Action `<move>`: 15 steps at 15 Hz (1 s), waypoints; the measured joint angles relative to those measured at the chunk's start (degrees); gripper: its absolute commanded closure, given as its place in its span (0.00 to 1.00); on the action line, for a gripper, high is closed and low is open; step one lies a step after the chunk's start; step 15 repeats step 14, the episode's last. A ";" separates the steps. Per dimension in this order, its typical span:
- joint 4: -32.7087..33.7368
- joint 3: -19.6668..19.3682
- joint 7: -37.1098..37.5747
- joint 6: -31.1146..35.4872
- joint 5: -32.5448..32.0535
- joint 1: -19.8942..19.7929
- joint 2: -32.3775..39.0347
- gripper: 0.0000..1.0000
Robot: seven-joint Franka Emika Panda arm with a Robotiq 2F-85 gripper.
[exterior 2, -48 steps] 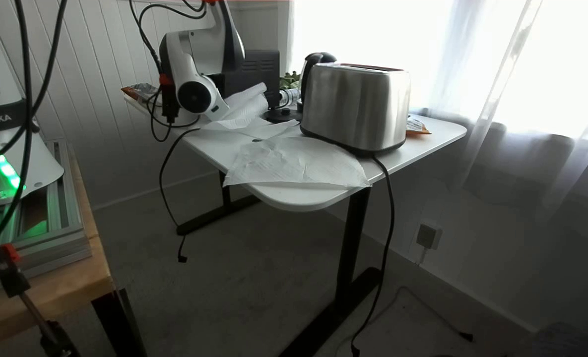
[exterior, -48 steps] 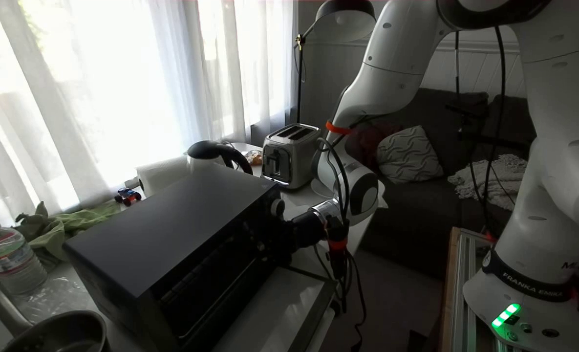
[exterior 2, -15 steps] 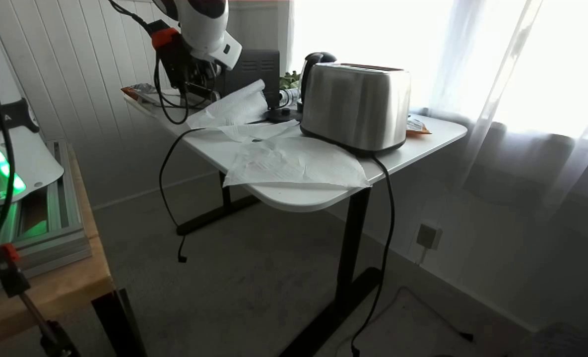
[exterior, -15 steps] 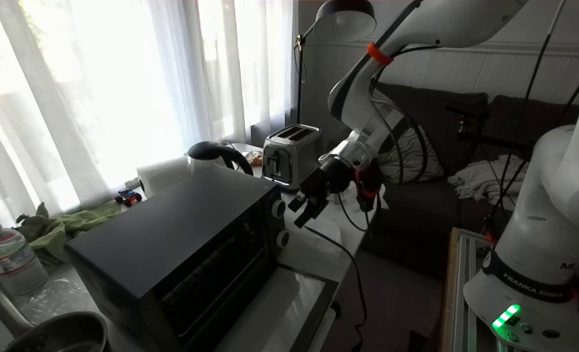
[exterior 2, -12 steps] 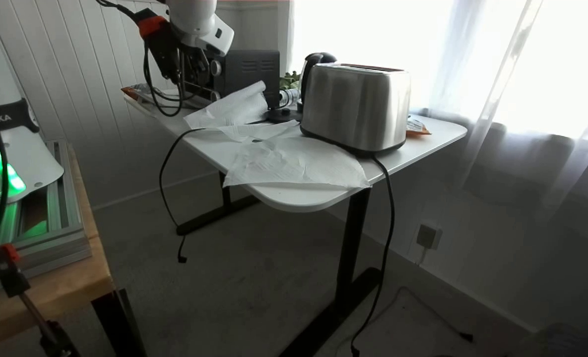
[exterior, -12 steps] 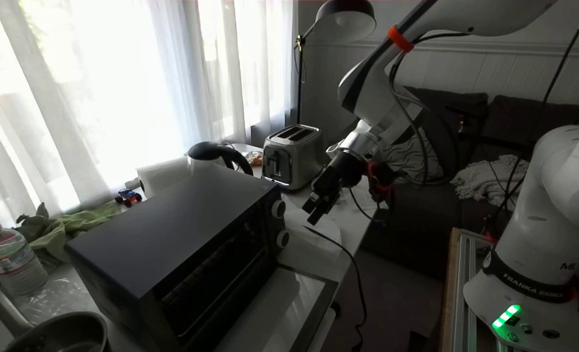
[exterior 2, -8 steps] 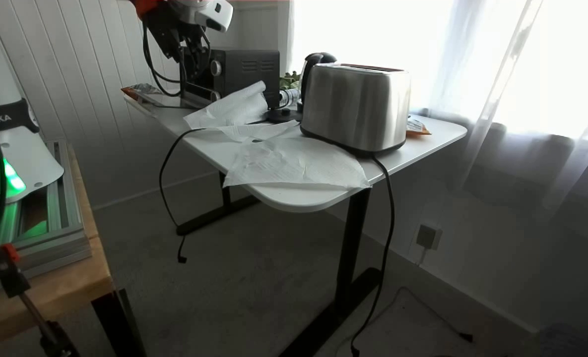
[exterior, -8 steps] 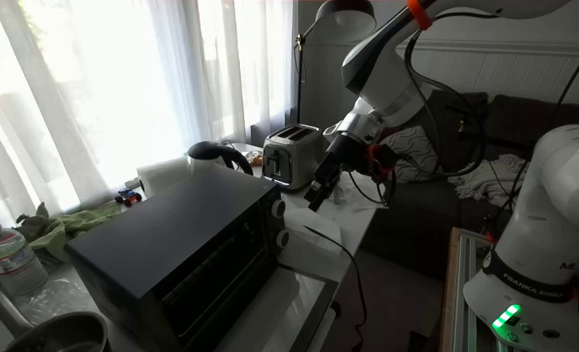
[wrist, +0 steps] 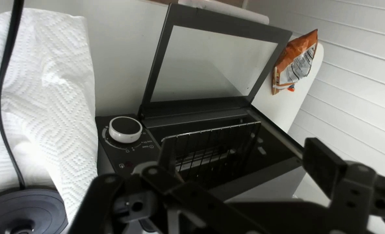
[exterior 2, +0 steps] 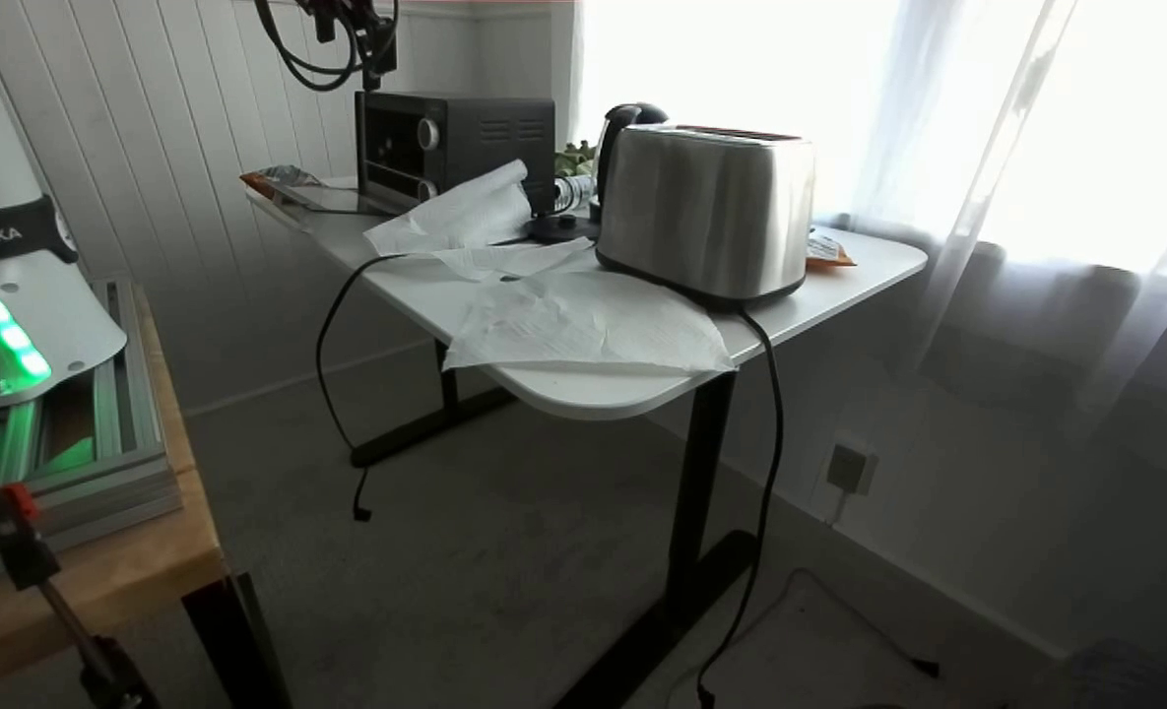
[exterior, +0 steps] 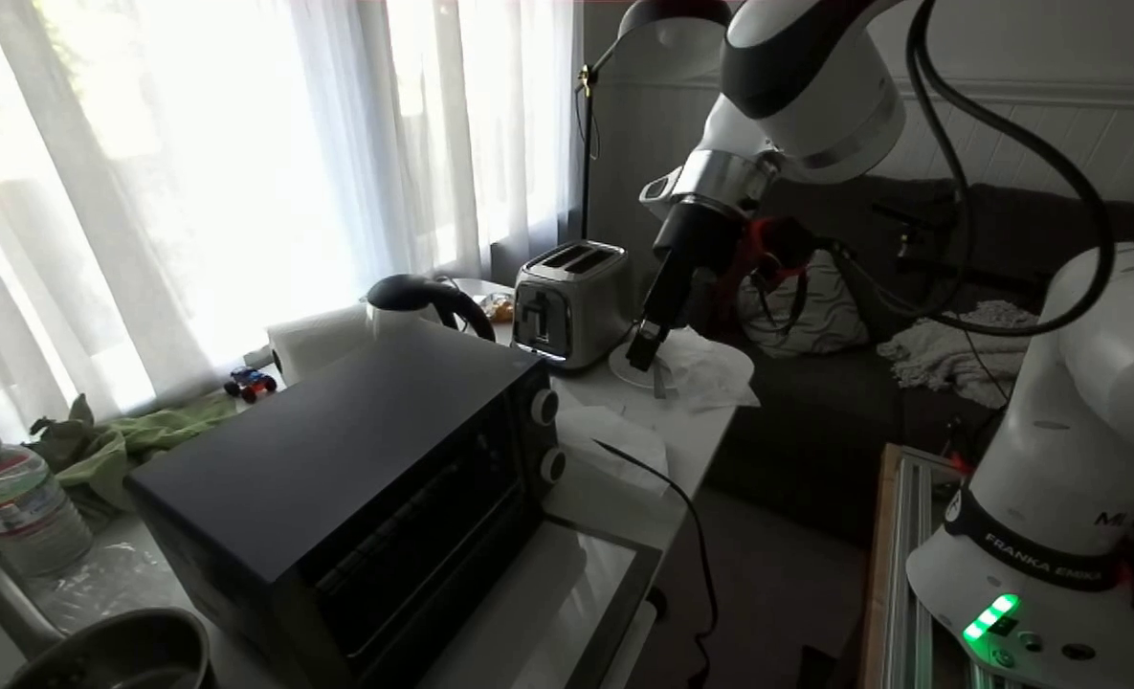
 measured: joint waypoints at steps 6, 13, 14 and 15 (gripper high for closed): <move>0.36 7.51 9.12 -8.74 -5.94 -5.19 -11.81 0.00; 0.04 5.64 11.72 -10.91 -7.64 -2.73 -15.77 0.00; 0.04 5.61 11.72 -10.81 -7.65 -2.62 -15.42 0.00; 0.04 5.61 11.72 -10.81 -7.65 -2.62 -15.42 0.00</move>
